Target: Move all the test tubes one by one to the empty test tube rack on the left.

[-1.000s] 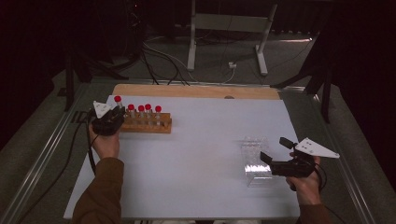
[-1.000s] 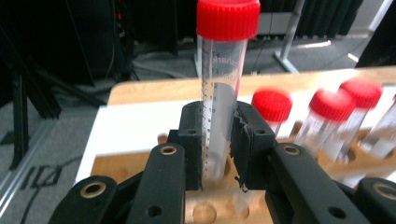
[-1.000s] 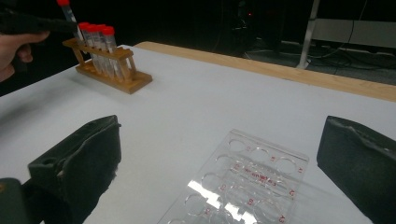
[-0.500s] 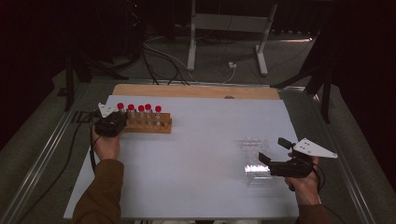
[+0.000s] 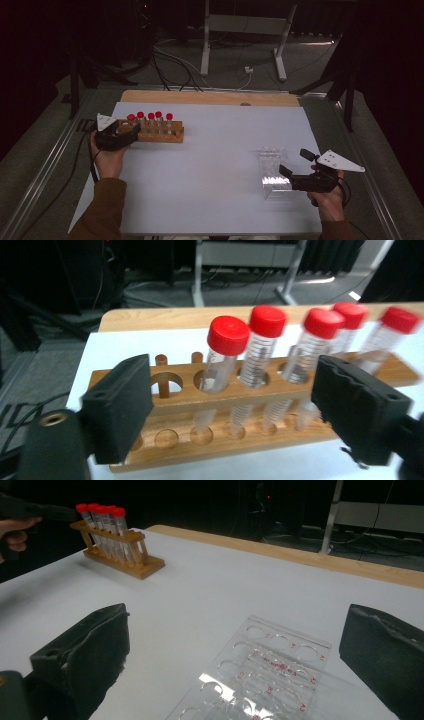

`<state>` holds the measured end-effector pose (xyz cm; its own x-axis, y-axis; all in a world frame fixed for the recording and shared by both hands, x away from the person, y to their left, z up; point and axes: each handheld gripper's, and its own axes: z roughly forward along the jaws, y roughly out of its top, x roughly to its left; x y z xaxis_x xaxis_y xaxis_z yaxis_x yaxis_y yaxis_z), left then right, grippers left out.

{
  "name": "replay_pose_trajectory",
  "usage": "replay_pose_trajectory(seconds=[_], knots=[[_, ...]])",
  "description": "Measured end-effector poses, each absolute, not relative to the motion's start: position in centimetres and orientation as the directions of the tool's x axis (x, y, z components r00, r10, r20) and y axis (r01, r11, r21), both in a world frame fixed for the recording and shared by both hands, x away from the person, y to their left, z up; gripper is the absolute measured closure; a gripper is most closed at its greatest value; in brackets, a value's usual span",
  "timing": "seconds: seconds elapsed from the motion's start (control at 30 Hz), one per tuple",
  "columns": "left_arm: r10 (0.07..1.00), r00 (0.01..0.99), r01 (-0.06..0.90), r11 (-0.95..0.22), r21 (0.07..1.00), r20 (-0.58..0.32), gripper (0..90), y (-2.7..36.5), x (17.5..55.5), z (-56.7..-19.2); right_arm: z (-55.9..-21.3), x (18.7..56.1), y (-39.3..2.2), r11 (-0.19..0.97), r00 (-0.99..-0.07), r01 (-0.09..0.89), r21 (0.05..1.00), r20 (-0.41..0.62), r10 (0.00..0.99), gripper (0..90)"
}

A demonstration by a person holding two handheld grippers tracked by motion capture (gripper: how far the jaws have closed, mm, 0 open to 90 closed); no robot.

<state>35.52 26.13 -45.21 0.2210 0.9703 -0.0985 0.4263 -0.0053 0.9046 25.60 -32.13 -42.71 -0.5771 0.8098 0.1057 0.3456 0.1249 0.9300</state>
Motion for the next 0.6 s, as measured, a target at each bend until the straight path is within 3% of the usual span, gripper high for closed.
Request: replay_pose_trajectory(seconds=[0.27, 0.6], knots=[[0.943, 0.319, 0.380, -0.041, 0.924, -0.089, 2.4, 25.9, 30.4, -44.7, -43.5, 25.1, -32.3, 0.124, -0.585, 0.327, 0.937, 0.097, 0.805, 0.0], [0.889, 0.451, 0.289, -0.057, 0.956, -0.084, 0.6, 23.7, 24.9, -44.9, -43.9, 25.2, -31.3, 0.156, -0.597, 0.307, 0.939, 0.063, 0.800, 0.0]])
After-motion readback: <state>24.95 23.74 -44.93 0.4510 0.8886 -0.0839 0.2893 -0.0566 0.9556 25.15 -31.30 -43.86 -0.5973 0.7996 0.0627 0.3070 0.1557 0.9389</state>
